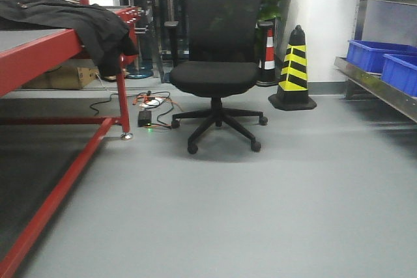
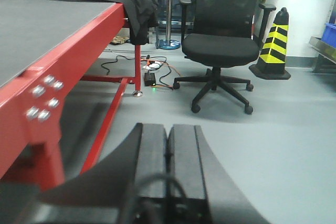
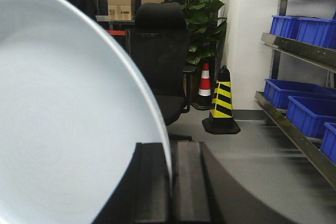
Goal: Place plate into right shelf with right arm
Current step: 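Drive the base past the red table holding the plate in the right gripper, then turn and drive toward the steel rack of blue bins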
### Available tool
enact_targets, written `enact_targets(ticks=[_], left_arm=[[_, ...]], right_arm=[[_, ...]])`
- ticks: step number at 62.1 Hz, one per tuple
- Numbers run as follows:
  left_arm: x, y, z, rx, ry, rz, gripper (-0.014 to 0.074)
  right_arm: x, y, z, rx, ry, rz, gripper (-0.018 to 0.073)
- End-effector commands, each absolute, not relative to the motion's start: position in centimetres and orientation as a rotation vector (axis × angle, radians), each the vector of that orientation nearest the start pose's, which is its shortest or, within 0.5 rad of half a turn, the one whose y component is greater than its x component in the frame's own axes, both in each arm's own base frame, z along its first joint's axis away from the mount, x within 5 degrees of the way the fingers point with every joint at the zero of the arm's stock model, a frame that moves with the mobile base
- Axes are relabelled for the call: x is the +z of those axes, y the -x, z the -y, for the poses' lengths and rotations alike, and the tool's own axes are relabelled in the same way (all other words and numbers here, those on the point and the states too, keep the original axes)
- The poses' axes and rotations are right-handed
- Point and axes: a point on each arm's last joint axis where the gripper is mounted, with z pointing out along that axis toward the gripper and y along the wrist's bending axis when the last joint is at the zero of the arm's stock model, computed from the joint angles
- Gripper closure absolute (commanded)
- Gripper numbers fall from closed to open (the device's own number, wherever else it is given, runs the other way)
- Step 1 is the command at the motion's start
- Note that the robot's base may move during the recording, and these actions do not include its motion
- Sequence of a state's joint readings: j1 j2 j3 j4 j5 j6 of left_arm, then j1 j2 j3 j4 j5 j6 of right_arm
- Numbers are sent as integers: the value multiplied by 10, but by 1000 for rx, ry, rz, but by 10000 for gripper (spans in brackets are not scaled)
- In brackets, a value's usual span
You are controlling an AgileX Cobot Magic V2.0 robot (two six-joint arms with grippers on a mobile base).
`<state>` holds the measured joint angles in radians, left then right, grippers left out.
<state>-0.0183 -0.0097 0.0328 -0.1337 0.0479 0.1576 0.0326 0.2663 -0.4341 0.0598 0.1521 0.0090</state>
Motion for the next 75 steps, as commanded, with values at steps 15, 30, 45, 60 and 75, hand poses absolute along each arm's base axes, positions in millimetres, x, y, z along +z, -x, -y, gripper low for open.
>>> enact_targets(ticks=[15,30,45,60,75], left_arm=[[203,-56,1,-5,-16,-1465,724],[203,-56,1,-5,-16,-1465,724],[203,-56,1,-5,-16,-1465,724],[203,-56,1,-5,-16,-1465,724],[203,-56,1,-5,-16,-1465,724]], right_arm=[[345,-63,-2,67,-15,-1352,508],[345,-63,-2,67,-15,-1352,508],[345,-63,-2,67,-15,-1353,508],[345,-63,-2,67,-15,-1353,508],[345,-63,-2,67,-15,-1353,508]])
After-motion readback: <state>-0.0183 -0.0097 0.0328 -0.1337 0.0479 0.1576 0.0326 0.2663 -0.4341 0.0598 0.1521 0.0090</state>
